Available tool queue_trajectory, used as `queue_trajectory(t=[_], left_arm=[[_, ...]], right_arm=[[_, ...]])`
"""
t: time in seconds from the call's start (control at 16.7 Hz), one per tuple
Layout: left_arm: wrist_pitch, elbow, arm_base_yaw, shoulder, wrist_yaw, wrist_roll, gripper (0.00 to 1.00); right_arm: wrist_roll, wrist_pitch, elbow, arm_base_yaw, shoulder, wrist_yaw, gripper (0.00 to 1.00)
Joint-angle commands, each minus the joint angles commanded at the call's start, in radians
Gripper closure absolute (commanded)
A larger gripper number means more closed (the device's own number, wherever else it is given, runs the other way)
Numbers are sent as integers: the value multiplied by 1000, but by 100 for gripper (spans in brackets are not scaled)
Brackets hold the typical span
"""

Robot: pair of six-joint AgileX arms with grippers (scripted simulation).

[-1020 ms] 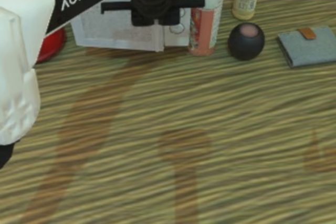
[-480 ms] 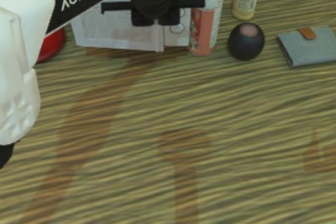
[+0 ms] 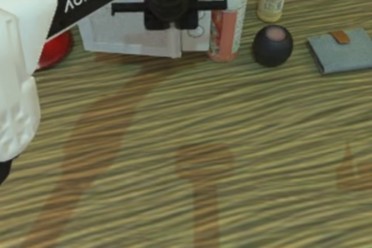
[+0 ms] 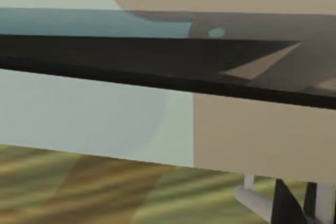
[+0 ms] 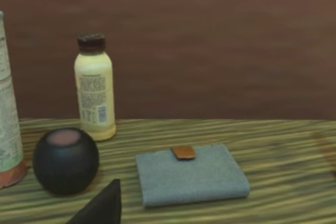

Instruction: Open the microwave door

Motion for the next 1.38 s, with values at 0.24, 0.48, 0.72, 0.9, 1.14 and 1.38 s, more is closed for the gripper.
queue_trajectory(t=[0.24, 0.48, 0.72, 0.9, 1.14, 1.38], left_arm=[[43, -114, 8, -51, 21, 57, 100], [65, -137, 10, -76, 29, 76, 100], [65, -137, 10, -76, 29, 76, 100], [65, -137, 10, -76, 29, 76, 100], [65, -137, 10, -76, 29, 76, 100], [65, -137, 10, -76, 29, 76, 100]], right_arm=[[0, 0, 0, 0, 0, 0, 0], [0, 0, 0, 0, 0, 0, 0], [0, 0, 0, 0, 0, 0, 0], [0, 0, 0, 0, 0, 0, 0], [0, 0, 0, 0, 0, 0, 0], [0, 0, 0, 0, 0, 0, 0]])
